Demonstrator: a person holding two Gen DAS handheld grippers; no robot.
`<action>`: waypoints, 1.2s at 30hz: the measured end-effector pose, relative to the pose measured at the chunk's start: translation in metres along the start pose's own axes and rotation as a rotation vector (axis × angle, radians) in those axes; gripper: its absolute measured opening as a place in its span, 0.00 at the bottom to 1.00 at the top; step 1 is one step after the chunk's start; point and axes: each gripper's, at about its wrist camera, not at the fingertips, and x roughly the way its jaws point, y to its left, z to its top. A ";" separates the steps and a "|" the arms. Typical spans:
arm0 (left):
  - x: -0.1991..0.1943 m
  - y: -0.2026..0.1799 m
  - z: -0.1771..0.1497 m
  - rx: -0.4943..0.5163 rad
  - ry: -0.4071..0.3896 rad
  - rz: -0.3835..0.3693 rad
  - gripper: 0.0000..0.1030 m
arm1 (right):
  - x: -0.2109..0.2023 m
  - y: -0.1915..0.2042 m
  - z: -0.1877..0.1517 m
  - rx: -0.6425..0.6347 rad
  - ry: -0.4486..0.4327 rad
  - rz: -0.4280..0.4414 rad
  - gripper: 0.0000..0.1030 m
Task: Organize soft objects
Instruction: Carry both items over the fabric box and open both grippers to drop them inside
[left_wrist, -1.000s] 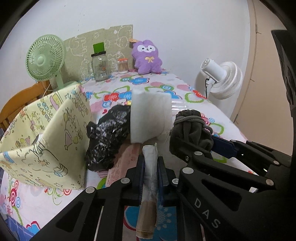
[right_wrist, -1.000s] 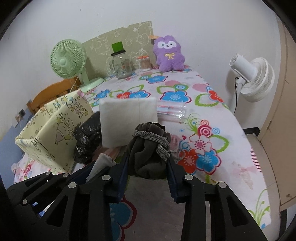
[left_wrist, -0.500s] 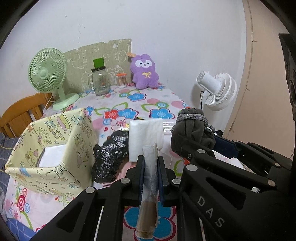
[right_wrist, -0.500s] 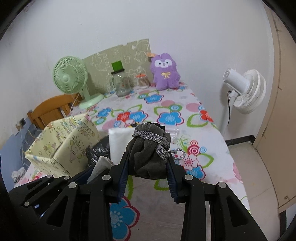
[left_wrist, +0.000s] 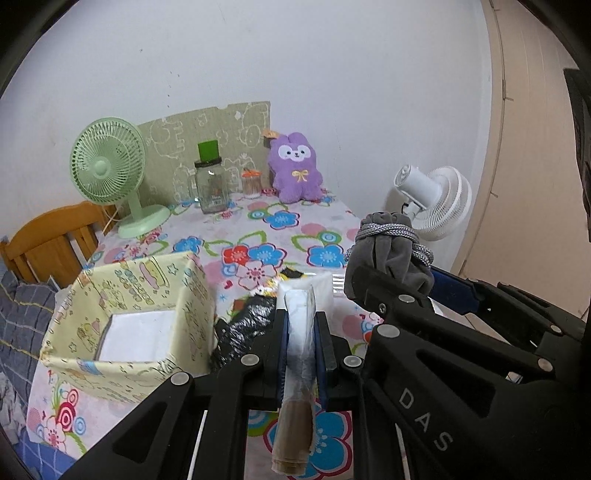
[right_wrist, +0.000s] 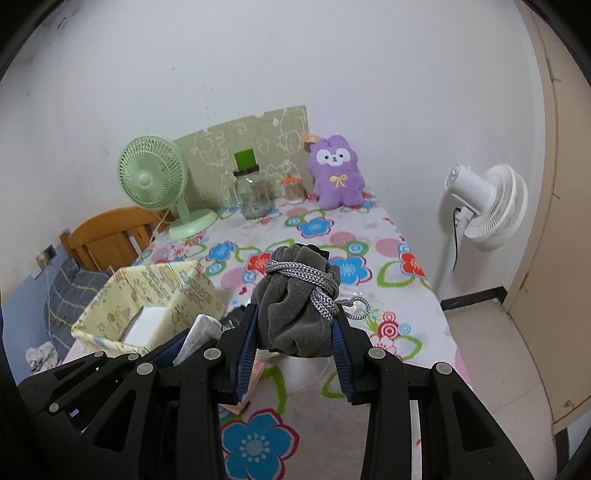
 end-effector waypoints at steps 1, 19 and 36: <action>-0.002 0.001 0.002 -0.001 -0.002 0.001 0.10 | -0.001 0.001 0.001 -0.002 -0.002 -0.001 0.40; -0.016 0.034 0.027 -0.017 -0.038 0.031 0.10 | -0.011 0.036 0.032 -0.039 -0.042 0.018 0.40; -0.006 0.083 0.037 -0.010 -0.049 0.095 0.11 | 0.020 0.079 0.045 -0.060 -0.013 0.045 0.40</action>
